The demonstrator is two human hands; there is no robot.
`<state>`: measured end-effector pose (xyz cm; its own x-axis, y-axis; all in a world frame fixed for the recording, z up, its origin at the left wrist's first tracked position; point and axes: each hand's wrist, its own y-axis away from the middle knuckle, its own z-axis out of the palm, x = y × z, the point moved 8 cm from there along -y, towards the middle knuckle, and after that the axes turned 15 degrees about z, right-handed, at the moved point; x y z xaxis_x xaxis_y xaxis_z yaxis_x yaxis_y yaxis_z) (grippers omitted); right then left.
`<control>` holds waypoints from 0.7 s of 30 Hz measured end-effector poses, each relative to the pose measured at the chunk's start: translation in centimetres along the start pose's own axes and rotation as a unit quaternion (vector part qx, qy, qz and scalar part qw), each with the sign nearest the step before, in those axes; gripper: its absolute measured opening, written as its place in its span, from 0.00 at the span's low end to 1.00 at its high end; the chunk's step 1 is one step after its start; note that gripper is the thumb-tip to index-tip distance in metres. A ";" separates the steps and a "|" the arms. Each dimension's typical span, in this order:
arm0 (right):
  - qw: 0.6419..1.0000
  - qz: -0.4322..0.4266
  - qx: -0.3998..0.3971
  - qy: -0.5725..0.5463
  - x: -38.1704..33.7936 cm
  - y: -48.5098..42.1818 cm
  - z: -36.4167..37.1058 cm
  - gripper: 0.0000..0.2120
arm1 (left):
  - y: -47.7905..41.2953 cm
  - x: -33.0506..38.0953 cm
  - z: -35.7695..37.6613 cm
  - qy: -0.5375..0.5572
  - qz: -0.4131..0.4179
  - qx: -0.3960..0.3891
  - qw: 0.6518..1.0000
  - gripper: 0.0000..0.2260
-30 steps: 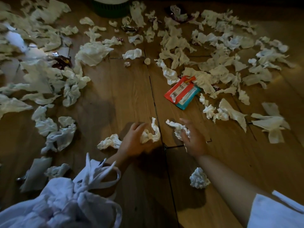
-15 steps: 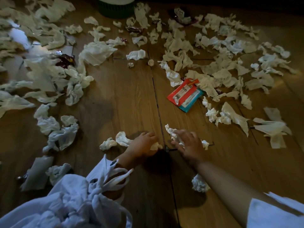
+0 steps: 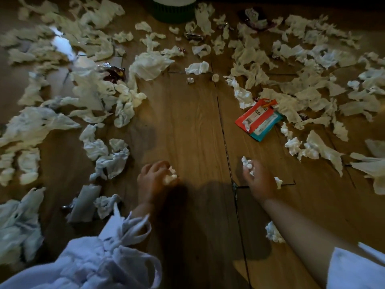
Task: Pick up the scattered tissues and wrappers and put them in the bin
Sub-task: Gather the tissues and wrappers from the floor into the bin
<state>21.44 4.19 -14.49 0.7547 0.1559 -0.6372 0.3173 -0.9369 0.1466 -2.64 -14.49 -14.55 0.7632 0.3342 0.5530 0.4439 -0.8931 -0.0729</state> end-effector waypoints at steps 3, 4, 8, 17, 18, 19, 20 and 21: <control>0.998 0.008 0.029 -0.058 -0.7 0.7 -1.8 0.05 | 0.7 0.7 0.9 -0.009 0.021 -0.002 1.000 0.15; 0.996 0.006 0.041 -0.079 -1.0 1.1 -2.7 0.06 | 0.3 0.8 0.9 0.000 0.011 0.004 1.000 0.14; 0.991 0.035 0.076 -0.107 -0.4 2.7 -6.1 0.15 | -1.7 2.3 1.3 0.118 -0.006 0.046 0.992 0.10; 0.997 0.061 0.015 0.051 7.3 10.5 -5.8 0.23 | -1.3 11.5 4.6 0.411 -0.043 0.035 0.910 0.04; 0.995 0.022 -0.021 0.092 7.7 11.3 -4.4 0.26 | -1.0 11.7 4.9 0.410 -0.041 0.020 0.911 0.04; 0.991 -0.019 -0.048 0.122 7.9 12.0 -3.1 0.27 | -0.7 11.7 4.9 0.406 -0.044 0.012 0.913 0.05; 0.987 -0.048 -0.059 0.145 7.9 12.1 -2.1 0.26 | -0.6 11.6 4.9 0.403 -0.049 0.010 0.914 0.05; 0.983 -0.060 -0.052 0.164 7.6 11.6 -1.6 0.24 | -0.6 11.3 4.6 0.404 -0.052 0.016 0.913 0.05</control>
<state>31.80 -4.98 -16.46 0.8474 0.3723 -0.3786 0.4600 -0.8709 0.1730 7.91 -8.79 -12.10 0.1270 0.0748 0.9891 0.5175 -0.8557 -0.0017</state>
